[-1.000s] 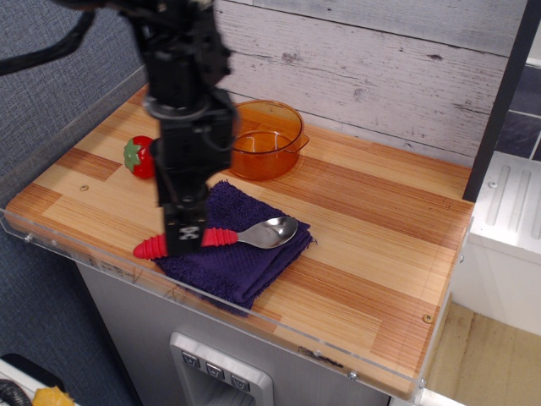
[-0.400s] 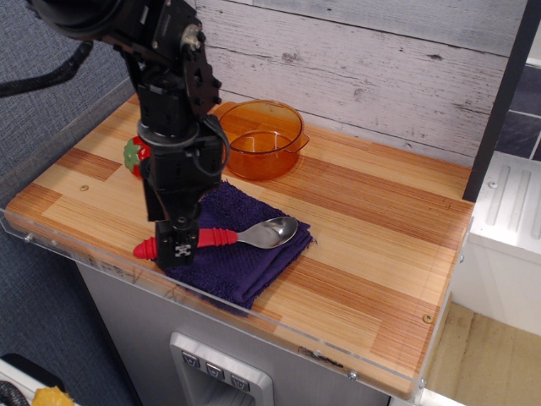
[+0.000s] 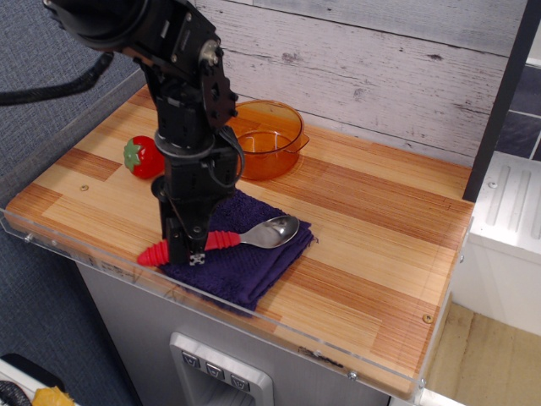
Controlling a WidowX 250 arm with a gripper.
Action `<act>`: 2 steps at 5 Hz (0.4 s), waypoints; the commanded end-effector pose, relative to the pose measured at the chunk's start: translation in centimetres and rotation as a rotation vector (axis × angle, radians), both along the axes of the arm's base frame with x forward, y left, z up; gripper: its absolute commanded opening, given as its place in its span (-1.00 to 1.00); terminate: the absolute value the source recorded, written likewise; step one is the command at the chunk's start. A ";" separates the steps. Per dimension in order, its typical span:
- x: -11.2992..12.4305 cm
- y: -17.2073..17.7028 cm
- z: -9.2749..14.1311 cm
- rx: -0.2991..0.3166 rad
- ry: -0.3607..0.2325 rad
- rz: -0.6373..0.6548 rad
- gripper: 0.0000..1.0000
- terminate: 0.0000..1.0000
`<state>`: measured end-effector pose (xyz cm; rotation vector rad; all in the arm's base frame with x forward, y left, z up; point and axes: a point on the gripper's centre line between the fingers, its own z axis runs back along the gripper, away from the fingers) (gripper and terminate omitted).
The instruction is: Place the red spoon in the measuring cup.
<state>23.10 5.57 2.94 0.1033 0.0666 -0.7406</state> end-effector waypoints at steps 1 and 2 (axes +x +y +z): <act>0.9 0.2 -0.2 -0.004 -0.021 0.005 1.00 -1.00; 0.6 0.0 0.7 0.006 -0.039 0.012 -1.00 -1.00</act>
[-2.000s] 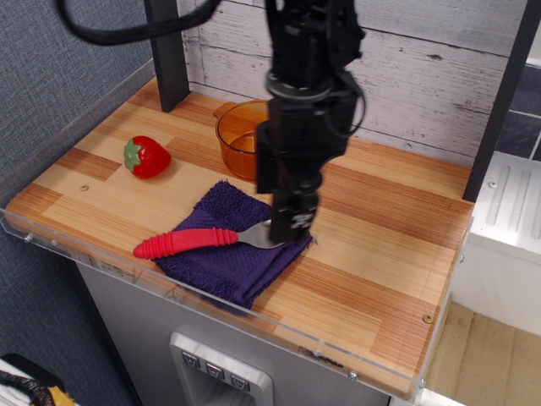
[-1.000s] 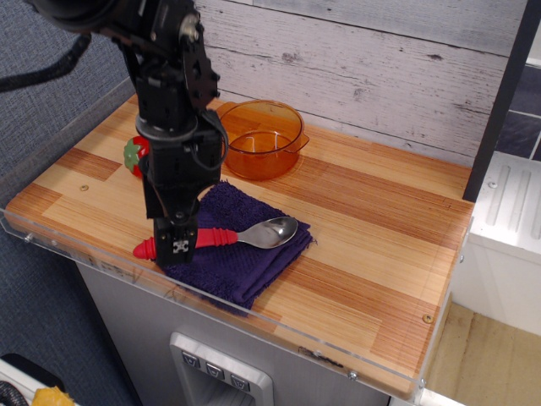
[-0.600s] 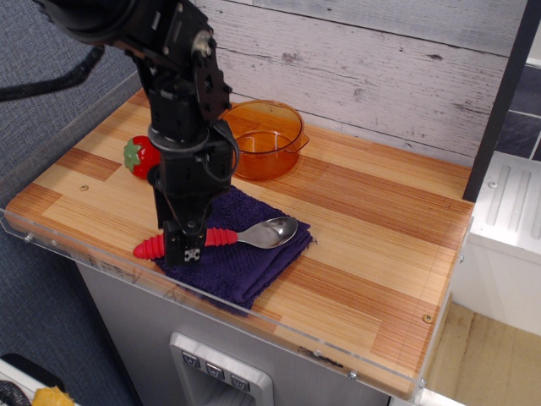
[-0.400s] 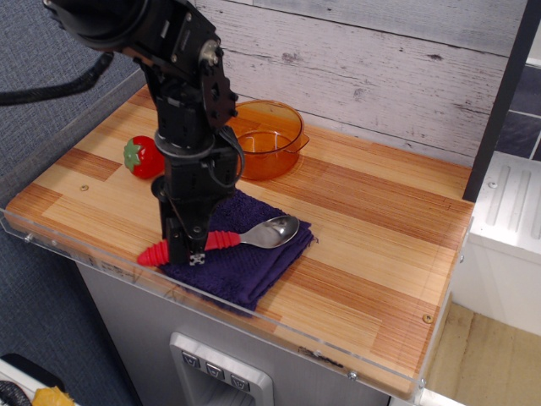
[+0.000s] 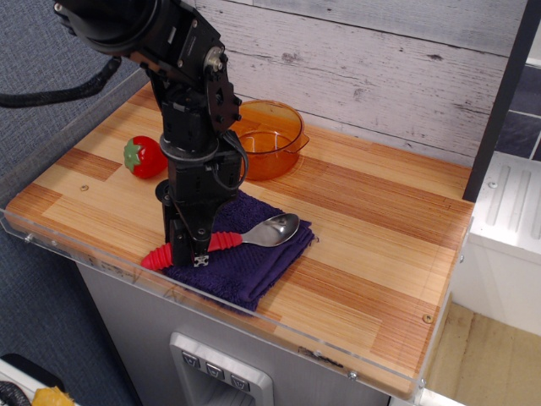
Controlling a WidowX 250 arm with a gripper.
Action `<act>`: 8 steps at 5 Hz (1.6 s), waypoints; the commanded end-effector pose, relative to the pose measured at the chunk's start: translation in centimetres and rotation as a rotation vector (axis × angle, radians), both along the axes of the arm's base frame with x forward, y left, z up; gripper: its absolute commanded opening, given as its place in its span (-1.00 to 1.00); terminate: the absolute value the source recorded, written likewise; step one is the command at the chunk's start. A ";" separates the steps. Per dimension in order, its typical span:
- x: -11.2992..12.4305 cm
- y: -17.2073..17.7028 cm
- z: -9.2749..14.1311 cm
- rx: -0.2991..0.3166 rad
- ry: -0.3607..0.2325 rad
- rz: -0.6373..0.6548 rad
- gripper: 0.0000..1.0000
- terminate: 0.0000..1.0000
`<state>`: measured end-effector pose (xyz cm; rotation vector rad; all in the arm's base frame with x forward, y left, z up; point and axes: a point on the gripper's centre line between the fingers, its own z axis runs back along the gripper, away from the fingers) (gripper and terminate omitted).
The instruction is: Place the red spoon in the measuring cup.
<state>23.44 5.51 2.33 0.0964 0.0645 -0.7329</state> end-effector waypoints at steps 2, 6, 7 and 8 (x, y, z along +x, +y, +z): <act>-0.5 0.6 4.5 0.029 -0.088 0.069 -1.00 -1.00; 2.4 4.0 9.5 0.132 -0.082 0.316 -1.00 -1.00; 4.0 5.0 9.3 0.191 -0.027 0.410 -1.00 -1.00; 5.7 5.7 8.1 0.196 0.009 0.427 -1.00 -1.00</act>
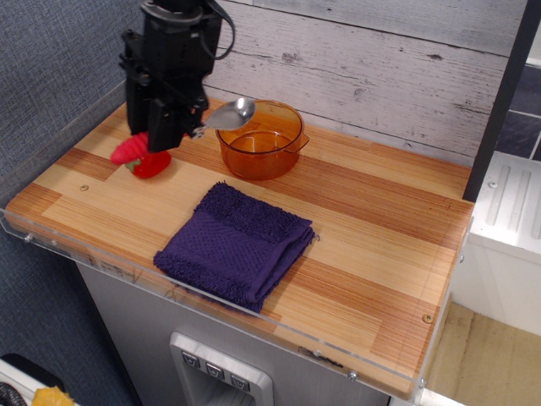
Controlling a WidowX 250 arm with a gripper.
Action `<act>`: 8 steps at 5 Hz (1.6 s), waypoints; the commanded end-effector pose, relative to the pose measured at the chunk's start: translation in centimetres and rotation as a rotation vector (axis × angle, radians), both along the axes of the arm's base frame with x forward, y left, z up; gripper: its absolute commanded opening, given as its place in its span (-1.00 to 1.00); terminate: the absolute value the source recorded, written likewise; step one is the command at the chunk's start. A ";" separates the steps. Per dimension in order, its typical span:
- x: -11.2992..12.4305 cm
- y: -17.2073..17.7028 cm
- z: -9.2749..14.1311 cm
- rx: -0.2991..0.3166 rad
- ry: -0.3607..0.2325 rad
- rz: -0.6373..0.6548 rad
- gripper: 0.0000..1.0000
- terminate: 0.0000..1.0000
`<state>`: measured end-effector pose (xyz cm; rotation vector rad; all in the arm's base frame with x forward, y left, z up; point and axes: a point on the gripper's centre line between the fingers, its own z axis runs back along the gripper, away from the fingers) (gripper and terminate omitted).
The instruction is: Place the red spoon in the measuring cup.
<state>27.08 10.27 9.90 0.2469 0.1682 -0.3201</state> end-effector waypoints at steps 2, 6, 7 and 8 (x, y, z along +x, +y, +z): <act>4.6 0.0 -0.8 0.025 0.062 -0.005 -1.00 -1.00; 6.3 -0.8 -1.2 0.021 0.042 0.016 1.00 -1.00; 6.2 -0.8 -1.0 0.020 0.034 0.013 1.00 -1.00; 5.8 -1.1 0.0 0.013 -0.001 0.004 1.00 -1.00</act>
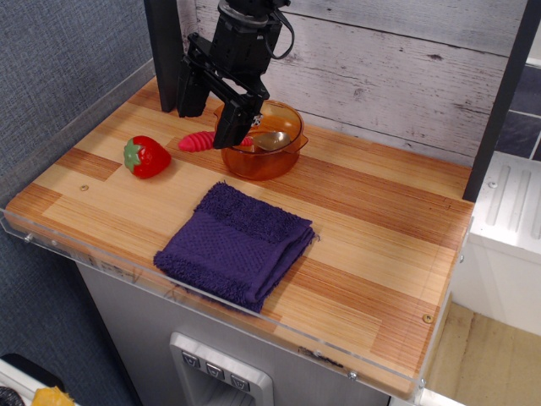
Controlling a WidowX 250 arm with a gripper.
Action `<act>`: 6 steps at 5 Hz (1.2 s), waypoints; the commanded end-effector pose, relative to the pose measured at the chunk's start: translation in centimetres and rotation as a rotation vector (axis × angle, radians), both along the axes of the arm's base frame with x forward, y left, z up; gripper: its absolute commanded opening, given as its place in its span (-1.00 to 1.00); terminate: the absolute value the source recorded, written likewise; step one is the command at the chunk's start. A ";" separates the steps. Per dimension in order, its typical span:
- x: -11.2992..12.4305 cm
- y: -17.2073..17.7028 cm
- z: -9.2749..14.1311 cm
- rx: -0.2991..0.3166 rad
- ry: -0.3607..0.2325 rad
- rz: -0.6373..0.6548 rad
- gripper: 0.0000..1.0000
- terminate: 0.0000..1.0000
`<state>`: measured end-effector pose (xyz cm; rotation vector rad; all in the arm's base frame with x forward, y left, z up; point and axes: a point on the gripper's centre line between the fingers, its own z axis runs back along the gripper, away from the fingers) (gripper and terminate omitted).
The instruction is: Place the red spoon in the measuring cup.
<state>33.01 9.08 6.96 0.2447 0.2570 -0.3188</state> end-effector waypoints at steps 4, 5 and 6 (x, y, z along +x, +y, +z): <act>-2.8 -7.1 5.0 -0.263 -0.388 -0.126 1.00 -1.00; -2.9 -9.6 4.8 -0.314 -0.428 -0.174 1.00 -1.00; -3.1 -12.2 5.5 -0.283 -0.433 -0.192 1.00 -1.00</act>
